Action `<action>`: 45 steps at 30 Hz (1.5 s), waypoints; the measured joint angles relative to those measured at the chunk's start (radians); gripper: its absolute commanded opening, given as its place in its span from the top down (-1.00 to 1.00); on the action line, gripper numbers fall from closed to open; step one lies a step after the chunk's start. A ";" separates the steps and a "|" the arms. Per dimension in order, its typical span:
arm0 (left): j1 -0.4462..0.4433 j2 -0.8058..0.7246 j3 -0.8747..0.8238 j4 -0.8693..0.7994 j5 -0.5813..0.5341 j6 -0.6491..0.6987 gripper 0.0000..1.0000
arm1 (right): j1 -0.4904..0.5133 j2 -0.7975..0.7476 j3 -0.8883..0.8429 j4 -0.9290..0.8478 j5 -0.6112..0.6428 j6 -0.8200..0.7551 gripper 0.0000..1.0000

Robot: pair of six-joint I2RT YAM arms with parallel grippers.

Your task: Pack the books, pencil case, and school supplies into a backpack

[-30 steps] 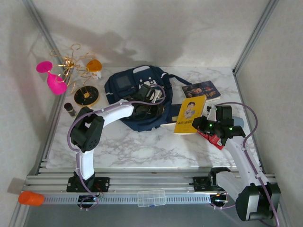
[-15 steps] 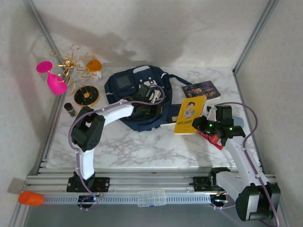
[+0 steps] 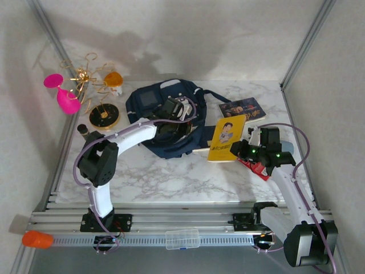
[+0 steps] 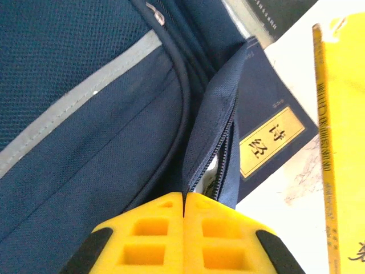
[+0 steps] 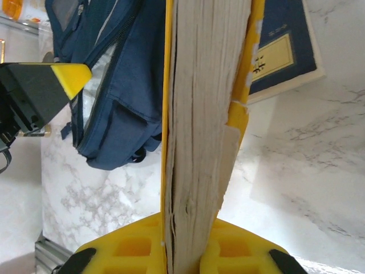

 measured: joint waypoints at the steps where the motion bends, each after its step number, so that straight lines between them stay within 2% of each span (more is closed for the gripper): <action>1: 0.000 -0.013 0.002 -0.009 -0.006 0.002 1.00 | 0.000 0.000 0.000 0.005 -0.013 -0.002 1.00; 8: 0.000 -0.110 0.024 -0.066 -0.080 0.002 1.00 | 0.053 0.034 0.010 0.040 -0.098 0.020 1.00; 14: 0.000 -0.232 0.046 -0.067 -0.177 0.005 1.00 | 0.219 0.061 0.011 0.146 -0.148 0.127 1.00; 17: 0.000 -0.261 0.074 -0.074 -0.221 0.006 1.00 | 0.287 0.109 0.000 0.257 -0.148 0.200 1.00; 21: -0.007 -0.275 0.104 -0.079 -0.259 0.010 1.00 | 0.367 0.273 -0.015 0.406 -0.126 0.260 1.00; 24: -0.022 -0.281 0.109 -0.101 -0.273 0.010 1.00 | 0.416 0.425 0.019 0.434 -0.114 0.275 1.00; 28: -0.061 -0.282 0.109 -0.132 -0.327 0.018 1.00 | 0.439 0.509 0.095 0.466 -0.114 0.305 1.00; 31: -0.074 -0.290 0.109 -0.133 -0.360 0.019 1.00 | 0.439 0.555 0.169 0.538 -0.109 0.335 1.00; 37: -0.074 -0.323 0.108 -0.119 -0.404 0.016 1.00 | 0.452 0.863 0.401 0.660 -0.120 0.356 1.00; 40: -0.074 -0.326 0.107 -0.118 -0.421 0.016 1.00 | 0.466 0.983 0.502 0.638 -0.095 0.343 0.86; 42: -0.074 -0.326 0.100 -0.118 -0.431 0.016 1.00 | 0.463 1.035 0.541 0.643 -0.095 0.343 0.69; 44: -0.075 -0.326 0.093 -0.118 -0.434 0.016 1.00 | 0.451 1.087 0.573 0.645 -0.096 0.344 0.34; 45: -0.075 -0.326 0.092 -0.119 -0.434 0.016 1.00 | 0.444 1.101 0.578 0.645 -0.095 0.336 0.25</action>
